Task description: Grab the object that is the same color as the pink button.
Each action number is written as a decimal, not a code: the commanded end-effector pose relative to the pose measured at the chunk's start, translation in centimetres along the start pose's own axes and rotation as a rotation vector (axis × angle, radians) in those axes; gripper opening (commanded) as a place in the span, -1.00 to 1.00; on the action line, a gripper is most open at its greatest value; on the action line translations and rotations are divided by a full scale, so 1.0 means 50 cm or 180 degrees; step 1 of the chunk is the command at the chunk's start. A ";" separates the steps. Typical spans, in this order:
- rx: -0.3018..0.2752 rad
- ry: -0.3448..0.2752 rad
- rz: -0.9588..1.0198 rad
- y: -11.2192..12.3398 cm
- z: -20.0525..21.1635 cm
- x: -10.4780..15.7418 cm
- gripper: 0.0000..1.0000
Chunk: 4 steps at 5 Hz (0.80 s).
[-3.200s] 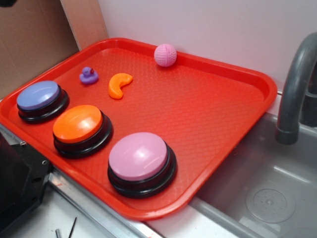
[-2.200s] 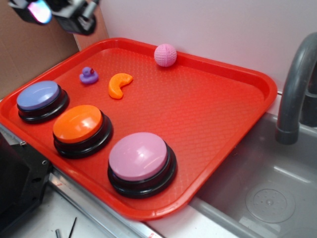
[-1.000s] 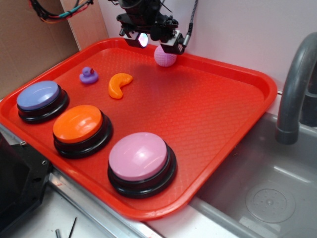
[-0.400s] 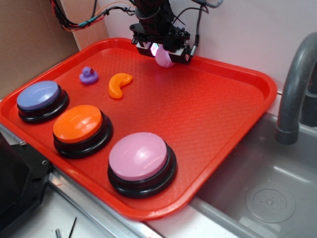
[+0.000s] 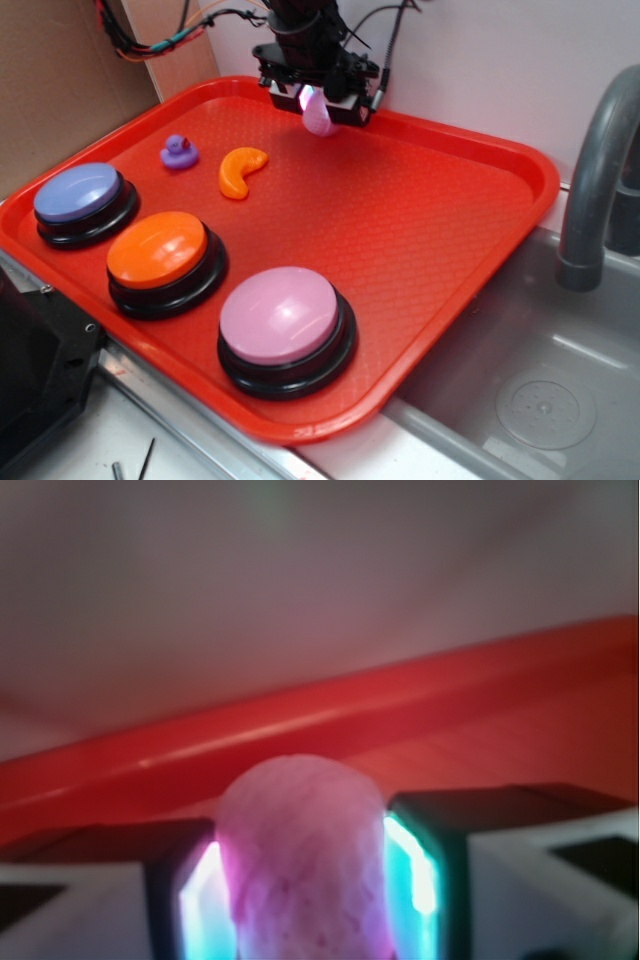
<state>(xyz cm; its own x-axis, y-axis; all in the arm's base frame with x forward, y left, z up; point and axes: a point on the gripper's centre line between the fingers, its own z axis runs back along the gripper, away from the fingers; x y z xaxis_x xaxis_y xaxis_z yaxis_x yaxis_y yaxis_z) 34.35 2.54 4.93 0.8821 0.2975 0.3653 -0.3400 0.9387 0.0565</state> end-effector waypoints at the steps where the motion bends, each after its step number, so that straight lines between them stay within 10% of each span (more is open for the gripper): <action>1: 0.0010 0.0396 0.0032 -0.032 0.176 -0.025 -1.00; 4: -0.0401 0.0645 0.0166 -0.004 0.372 -0.147 -1.00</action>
<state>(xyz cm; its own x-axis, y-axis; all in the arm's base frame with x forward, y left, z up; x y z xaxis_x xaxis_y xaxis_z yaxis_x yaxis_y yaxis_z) 21.20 -3.36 18.03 0.9162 0.3776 0.1340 -0.3725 0.9259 -0.0624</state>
